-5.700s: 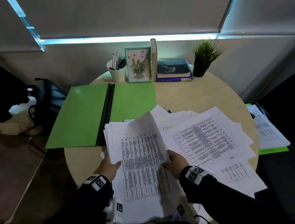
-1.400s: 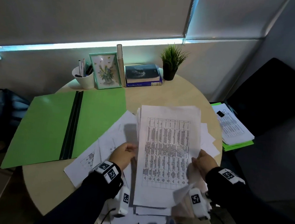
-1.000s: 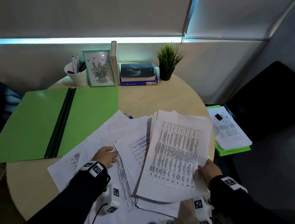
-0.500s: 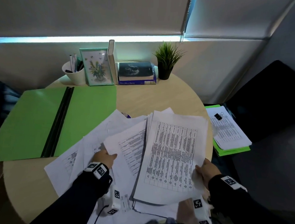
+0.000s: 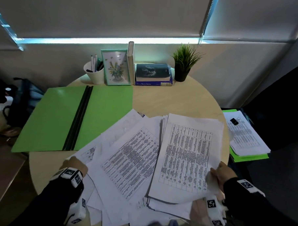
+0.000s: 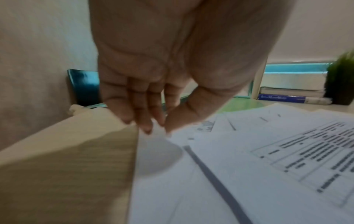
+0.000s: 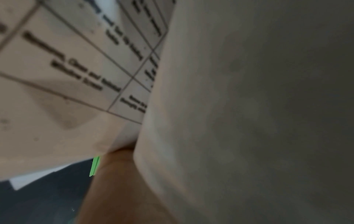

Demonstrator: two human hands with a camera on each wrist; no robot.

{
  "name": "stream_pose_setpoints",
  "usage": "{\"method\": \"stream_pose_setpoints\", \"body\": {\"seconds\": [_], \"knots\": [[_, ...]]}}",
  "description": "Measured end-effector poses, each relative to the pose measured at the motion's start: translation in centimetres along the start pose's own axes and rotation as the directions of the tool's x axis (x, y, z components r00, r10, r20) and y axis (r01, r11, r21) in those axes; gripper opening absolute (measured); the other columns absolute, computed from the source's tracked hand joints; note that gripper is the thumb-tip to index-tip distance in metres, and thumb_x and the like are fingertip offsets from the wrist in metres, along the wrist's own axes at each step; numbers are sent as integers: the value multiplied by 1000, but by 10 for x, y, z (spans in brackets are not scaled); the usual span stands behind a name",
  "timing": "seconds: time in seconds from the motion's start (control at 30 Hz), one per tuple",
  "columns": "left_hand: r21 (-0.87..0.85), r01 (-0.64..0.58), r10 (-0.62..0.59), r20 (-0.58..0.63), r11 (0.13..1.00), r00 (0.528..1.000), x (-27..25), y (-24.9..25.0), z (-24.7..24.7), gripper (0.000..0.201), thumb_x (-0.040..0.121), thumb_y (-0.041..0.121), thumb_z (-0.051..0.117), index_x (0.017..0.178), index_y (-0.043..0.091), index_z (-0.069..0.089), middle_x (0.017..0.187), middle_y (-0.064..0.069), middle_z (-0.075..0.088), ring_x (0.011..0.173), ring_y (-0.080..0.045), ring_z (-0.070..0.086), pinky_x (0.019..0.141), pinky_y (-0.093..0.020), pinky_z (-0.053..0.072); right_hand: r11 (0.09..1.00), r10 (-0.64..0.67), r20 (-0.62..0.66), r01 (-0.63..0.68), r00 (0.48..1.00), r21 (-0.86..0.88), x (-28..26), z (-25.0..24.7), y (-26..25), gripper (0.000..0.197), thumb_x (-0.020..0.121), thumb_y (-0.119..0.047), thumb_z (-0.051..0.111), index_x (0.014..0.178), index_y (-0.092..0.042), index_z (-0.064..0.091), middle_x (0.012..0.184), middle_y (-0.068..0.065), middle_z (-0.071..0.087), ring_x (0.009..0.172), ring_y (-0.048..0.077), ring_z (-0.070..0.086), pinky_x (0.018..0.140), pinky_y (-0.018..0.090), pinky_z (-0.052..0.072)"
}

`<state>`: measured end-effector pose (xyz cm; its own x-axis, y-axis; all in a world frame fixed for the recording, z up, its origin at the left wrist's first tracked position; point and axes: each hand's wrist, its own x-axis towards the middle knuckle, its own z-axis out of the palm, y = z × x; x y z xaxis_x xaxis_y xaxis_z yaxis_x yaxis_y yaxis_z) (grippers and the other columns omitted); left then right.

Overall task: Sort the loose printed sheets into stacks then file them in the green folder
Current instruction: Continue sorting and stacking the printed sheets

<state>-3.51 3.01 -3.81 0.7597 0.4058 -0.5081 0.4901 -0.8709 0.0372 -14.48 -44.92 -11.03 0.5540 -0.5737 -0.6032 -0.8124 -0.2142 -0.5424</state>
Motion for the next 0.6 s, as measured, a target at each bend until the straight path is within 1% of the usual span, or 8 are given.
{"method": "stream_pose_setpoints", "body": {"seconds": [0.03, 0.1, 0.2, 0.27, 0.33, 0.4, 0.47, 0.6], "knots": [[-65, -81, 74, -96, 995, 993, 2, 3, -1, 19, 85, 6, 51, 100, 2, 61, 111, -19, 61, 102, -33, 61, 88, -34, 50, 999, 6, -5, -6, 1000, -32, 0, 0, -1, 31, 90, -3, 54, 119, 5, 49, 118, 26, 59, 110, 42, 54, 98, 47, 44], [-154, -264, 243, -142, 952, 960, 1, 15, -2, 22, 83, 1, 50, 102, 8, 61, 111, -14, 56, 96, -30, 59, 90, -36, 49, 998, 16, 0, -16, 1000, -54, -1, 1, -2, 31, 90, -4, 54, 119, 5, 48, 121, 26, 58, 112, 42, 53, 99, 46, 43], [-152, -457, 450, -82, 876, 889, -9, 38, 5, 28, 87, 12, 58, 114, 13, 58, 118, -10, 54, 99, -21, 56, 93, -32, 45, 993, 8, -15, -10, 1000, -119, -5, 0, -4, 32, 90, -7, 55, 119, 6, 48, 120, 25, 58, 113, 40, 53, 96, 41, 43], [-104, -460, 460, -25, 882, 888, -9, 48, 12, 39, 85, 32, 63, 120, 16, 54, 122, -8, 55, 109, -23, 55, 97, -34, 44, 992, -4, -22, 1, 1000, -123, -5, -1, -3, 34, 90, -8, 55, 119, 6, 48, 121, 26, 58, 113, 40, 54, 97, 42, 43], [-88, -417, 422, 56, 905, 905, -13, 53, 14, 45, 84, 44, 61, 121, 20, 51, 120, -7, 55, 109, -26, 55, 93, -32, 43, 993, 0, -12, -1, 1000, -114, -3, -1, -1, 34, 89, -8, 56, 119, 5, 48, 121, 26, 59, 112, 40, 55, 98, 45, 44], [-101, -388, 399, 150, 916, 905, -13, 55, 15, 37, 88, 47, 54, 111, 20, 49, 105, -5, 55, 96, -23, 56, 79, -29, 41, 993, -4, -15, 2, 1000, -118, -6, -1, -2, 34, 88, -8, 57, 119, 4, 49, 120, 25, 59, 111, 39, 55, 99, 44, 44], [-37, -420, 419, 203, 907, 885, -14, 55, 15, 34, 89, 50, 52, 97, 17, 51, 95, -3, 56, 85, -21, 55, 69, -28, 37, 992, -9, -32, 5, 999, -127, -10, -3, -3, 34, 89, -8, 56, 120, 4, 50, 120, 25, 59, 111, 39, 55, 98, 42, 44], [-23, -454, 450, 178, 891, 875, -13, 56, 16, 31, 82, 47, 61, 83, 17, 52, 101, -10, 56, 78, -22, 53, 64, -26, 37, 990, -7, -30, 3, 1000, -138, -11, -3, -2, 38, 90, -9, 55, 125, 3, 48, 123, 24, 59, 113, 38, 55, 96, 39, 42]]}}
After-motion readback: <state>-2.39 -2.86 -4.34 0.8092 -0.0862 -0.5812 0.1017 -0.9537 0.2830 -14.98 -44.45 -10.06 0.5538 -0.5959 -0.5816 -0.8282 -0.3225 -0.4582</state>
